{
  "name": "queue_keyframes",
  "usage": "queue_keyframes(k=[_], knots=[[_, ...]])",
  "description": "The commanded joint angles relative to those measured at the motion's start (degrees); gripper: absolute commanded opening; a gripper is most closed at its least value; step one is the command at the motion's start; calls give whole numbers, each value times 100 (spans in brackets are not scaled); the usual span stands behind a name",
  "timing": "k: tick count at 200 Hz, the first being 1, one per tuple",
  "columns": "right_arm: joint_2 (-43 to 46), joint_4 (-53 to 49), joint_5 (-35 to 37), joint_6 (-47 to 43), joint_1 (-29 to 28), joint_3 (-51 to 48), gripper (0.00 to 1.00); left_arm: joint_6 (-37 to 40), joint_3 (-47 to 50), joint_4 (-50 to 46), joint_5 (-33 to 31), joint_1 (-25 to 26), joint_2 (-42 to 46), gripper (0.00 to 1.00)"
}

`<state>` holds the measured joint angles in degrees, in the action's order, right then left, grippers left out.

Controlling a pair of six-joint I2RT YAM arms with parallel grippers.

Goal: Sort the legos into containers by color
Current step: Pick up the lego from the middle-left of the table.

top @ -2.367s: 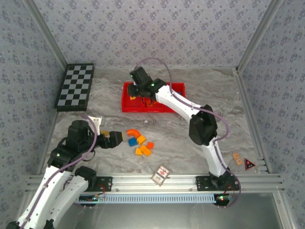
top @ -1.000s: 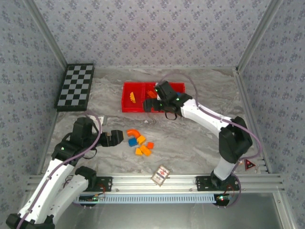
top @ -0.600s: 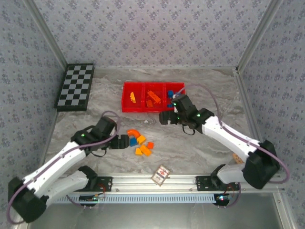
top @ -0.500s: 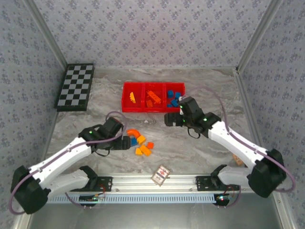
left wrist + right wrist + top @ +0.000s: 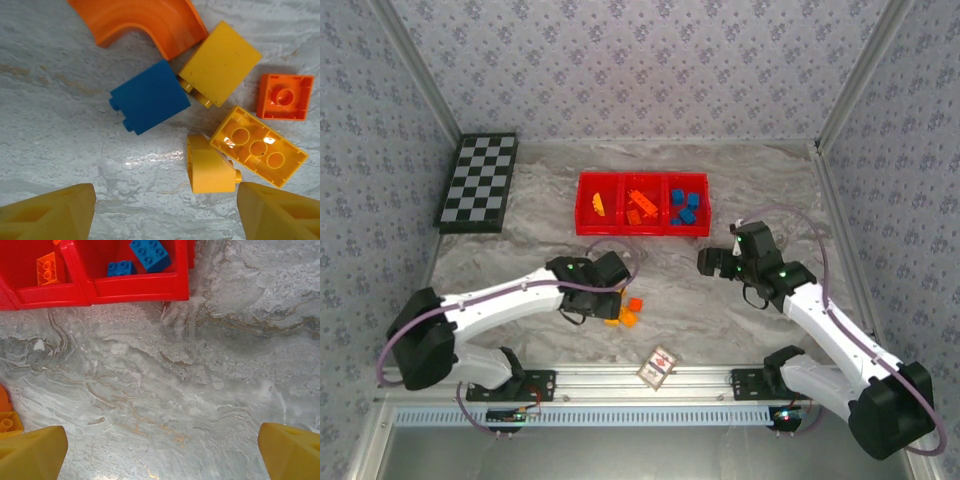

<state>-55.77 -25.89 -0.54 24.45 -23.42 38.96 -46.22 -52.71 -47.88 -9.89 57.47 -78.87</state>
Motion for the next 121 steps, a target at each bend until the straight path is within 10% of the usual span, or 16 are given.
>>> queue_keyframes(k=[1, 121], knots=[[84, 48, -294, -123, 162, -89, 100, -94, -246, -187, 2, 117, -280, 74], [-70, 200, -544, -261, 591, -240, 100, 774, -297, 208, 597, 208, -1089, 67]])
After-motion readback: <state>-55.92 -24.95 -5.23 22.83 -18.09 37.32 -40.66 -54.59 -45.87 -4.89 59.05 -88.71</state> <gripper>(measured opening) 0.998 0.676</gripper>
